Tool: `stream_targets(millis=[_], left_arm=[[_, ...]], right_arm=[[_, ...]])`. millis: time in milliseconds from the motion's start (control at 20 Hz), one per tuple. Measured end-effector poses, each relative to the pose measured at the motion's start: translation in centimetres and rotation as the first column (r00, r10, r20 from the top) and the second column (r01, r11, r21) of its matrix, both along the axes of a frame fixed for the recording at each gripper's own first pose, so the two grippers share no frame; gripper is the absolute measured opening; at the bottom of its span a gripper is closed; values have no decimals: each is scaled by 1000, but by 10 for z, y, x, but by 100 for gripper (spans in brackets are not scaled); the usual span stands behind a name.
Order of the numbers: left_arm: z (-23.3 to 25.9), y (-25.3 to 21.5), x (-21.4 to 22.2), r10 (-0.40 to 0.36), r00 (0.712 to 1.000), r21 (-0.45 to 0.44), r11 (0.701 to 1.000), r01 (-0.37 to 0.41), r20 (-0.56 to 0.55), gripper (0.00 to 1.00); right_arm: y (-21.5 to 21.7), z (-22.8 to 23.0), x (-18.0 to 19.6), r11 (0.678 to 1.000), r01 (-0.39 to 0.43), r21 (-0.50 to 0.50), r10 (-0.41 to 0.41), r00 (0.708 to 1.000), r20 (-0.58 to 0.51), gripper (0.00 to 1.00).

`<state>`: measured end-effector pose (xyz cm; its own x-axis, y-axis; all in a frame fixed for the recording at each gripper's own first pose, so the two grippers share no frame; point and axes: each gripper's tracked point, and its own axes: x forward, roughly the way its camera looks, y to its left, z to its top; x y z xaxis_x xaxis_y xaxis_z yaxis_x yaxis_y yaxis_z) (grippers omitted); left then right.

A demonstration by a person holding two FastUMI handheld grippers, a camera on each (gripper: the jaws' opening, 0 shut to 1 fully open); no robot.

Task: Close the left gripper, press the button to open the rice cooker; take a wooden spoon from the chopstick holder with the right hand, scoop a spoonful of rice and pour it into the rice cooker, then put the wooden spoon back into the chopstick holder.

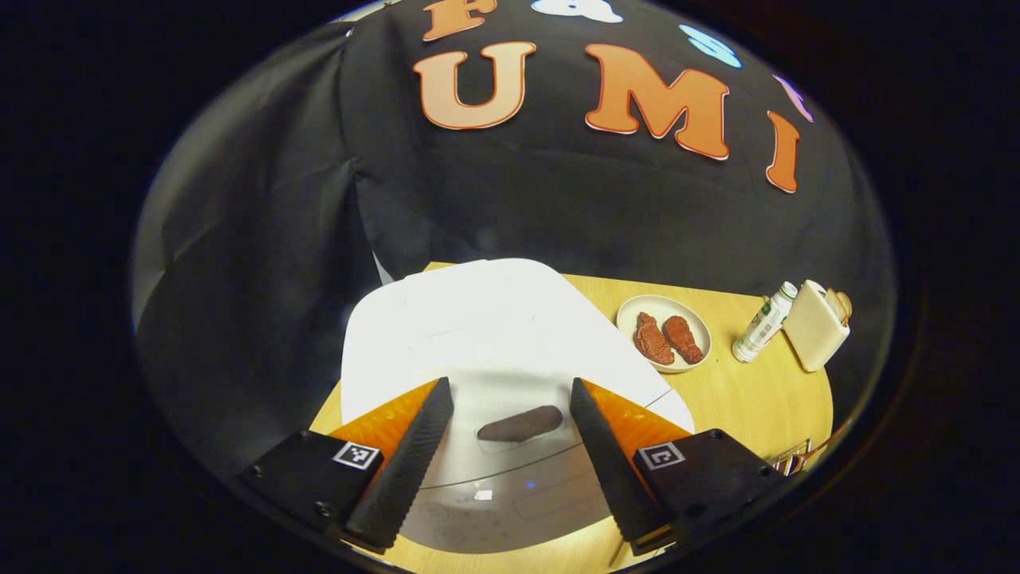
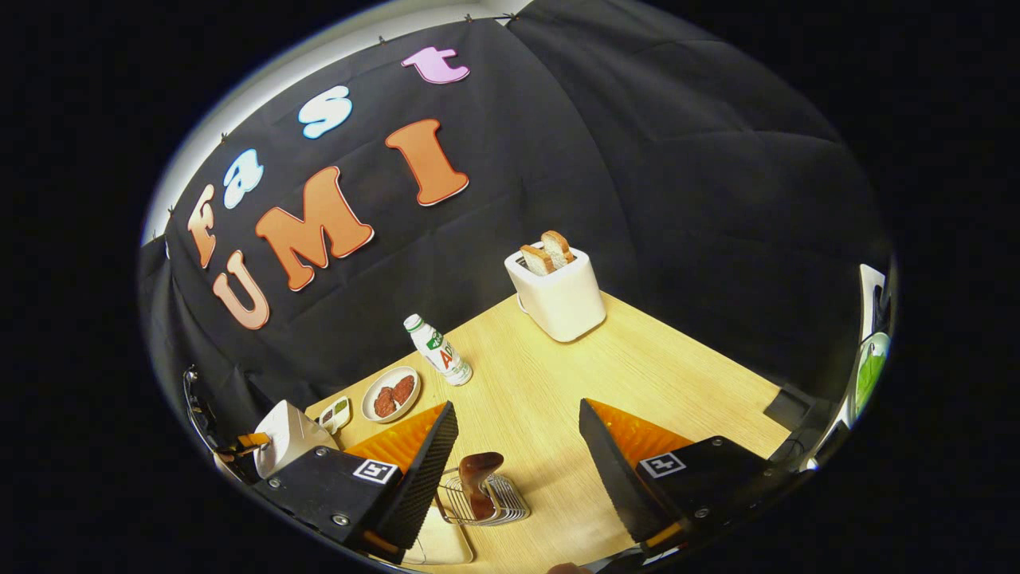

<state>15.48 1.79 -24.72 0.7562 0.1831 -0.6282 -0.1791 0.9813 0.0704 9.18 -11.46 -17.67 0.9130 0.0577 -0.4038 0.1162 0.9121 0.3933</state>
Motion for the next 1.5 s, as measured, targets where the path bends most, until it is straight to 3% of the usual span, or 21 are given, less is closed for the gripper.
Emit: stream_targets(millis=[500, 900, 1150, 1500], left_arm=[[11, -5, 1, -52, 997, 41, 998, 50, 50, 100], [110, -9, -12, -70, 960, 24, 998, 66, 271, 100], [191, 6, -36, -44, 907, 48, 998, 27, 419, 100], [321, 2, -97, -71, 754, 78, 997, 27, 653, 100]], right_arm=[[2, 8, -4, 997, 1, -77, 0, 1000, 22, 94], [3, 50, 0, 986, 1, -165, 16, 995, 103, 95], [9, 103, 3, 968, -5, -249, 55, 979, 194, 94], [50, 178, -14, 947, -39, -320, 151, 931, 332, 95]])
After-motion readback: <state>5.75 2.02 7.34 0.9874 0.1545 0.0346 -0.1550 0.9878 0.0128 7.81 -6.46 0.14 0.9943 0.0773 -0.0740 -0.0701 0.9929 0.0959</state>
